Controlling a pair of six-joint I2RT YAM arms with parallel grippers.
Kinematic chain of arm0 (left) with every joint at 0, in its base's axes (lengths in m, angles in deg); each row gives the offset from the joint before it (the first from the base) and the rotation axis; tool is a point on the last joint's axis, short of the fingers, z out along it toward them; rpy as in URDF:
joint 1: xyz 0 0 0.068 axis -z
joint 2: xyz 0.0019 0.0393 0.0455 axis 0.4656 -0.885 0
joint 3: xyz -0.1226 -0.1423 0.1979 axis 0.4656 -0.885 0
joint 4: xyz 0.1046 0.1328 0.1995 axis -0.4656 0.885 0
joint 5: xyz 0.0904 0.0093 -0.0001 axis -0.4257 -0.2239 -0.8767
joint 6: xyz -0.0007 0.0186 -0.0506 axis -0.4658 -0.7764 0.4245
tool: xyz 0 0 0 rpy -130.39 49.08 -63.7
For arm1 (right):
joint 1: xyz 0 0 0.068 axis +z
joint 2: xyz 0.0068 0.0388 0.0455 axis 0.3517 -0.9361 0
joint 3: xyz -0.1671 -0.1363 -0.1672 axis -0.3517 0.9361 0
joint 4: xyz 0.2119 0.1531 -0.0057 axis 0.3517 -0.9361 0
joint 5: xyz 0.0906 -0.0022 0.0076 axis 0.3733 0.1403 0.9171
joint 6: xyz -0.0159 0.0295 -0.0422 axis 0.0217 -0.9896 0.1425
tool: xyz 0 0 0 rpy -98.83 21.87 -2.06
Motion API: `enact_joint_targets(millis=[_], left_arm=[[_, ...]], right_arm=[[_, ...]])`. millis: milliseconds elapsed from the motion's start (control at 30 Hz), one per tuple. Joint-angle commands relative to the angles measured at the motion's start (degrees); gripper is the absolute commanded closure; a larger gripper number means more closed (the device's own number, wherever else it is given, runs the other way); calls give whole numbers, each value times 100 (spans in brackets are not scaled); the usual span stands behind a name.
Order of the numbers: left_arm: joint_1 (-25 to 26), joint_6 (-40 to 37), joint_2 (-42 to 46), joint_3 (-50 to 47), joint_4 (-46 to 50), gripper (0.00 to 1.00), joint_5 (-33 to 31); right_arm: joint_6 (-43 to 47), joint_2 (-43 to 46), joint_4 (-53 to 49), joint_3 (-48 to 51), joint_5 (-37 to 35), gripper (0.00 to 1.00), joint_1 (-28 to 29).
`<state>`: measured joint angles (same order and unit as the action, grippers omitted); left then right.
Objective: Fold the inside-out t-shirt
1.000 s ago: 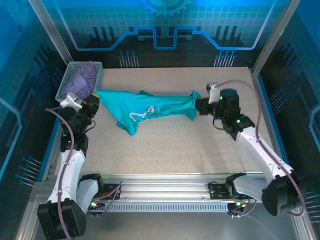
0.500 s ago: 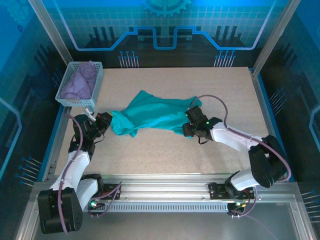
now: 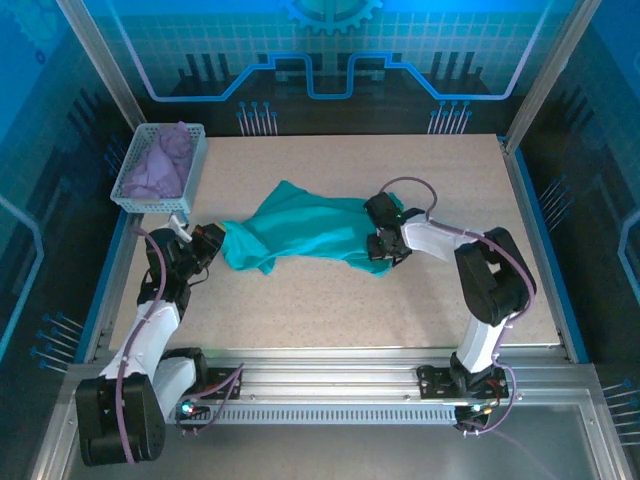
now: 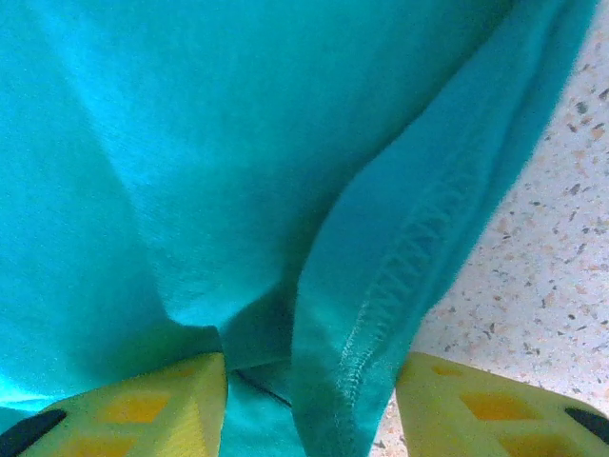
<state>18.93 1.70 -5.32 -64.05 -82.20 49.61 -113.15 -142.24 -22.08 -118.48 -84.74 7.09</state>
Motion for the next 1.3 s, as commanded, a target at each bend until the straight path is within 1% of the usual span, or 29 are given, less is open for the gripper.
enact_joint_targets(millis=[0, 67, 133, 233, 300, 333, 367, 433, 533, 600, 633, 800, 833, 900, 933, 1033, 1100, 1133, 1200, 1267], left_arm=[[47, 5, -34, 9, -191, 100, 170], [47, 16, -36, 3, -199, 100, 182], [47, 28, -36, 4, -203, 100, 173], [47, 24, -22, 13, -197, 100, 188], [47, 17, 5, 11, -165, 100, 190], [47, 15, 17, 17, -160, 100, 179], [47, 9, 39, 12, -149, 100, 172], [47, 24, 81, 29, -119, 100, 156], [47, 138, 150, 81, -101, 100, 138], [30, 279, 197, 127, -123, 100, 144], [16, 346, 212, 158, -127, 100, 147], [-256, 741, 279, 472, -33, 100, 306], [-328, 763, 292, 567, 38, 100, 345], [-481, 769, 325, 859, 264, 100, 416], [-529, 738, 337, 985, 365, 100, 423], [-590, 534, 272, 1488, 748, 100, 454], [-611, 272, 205, 1887, 1172, 100, 431], [-608, 108, 174, 2057, 1346, 100, 403], [-604, -58, 108, 2174, 1505, 100, 405], [-603, -103, 63, 2114, 1496, 100, 431]], right_arm=[[183, -258, -682, -282, -406, 50, 108], [190, -336, -815, -335, -533, 52, 106], [194, -391, -930, -388, -627, 58, 72], [205, -313, -918, -339, -635, 76, -27], [251, -88, -747, -211, -445, 88, -112], [292, 99, -585, -123, -304, 92, -142], [354, 409, -349, 5, -25, 96, -187], [546, 965, 249, 278, 807, 100, -366], [688, 1921, 1212, 766, 2260, 100, -861], [763, 2368, 1765, 1022, 3296, 100, -1245], [796, 2528, 1949, 1103, 3666, 100, -1382], [866, 2920, 2898, 1343, 5394, 100, -2040], [771, 2951, 3107, 1519, 5616, 100, -2164], [574, 2959, 3623, 1597, 6129, 100, -2403], [516, 2947, 3727, 1578, 6266, 100, -2458], [567, 2846, 3620, 1416, 6521, 100, -2484], [573, 2790, 3418, 1404, 6483, 100, -2472], [568, 2740, 3159, 1321, 6165, 100, -2470], [626, 2453, 2299, 995, 5265, 100, -2370], [741, 1890, 1557, 663, 4808, 100, -2127]])
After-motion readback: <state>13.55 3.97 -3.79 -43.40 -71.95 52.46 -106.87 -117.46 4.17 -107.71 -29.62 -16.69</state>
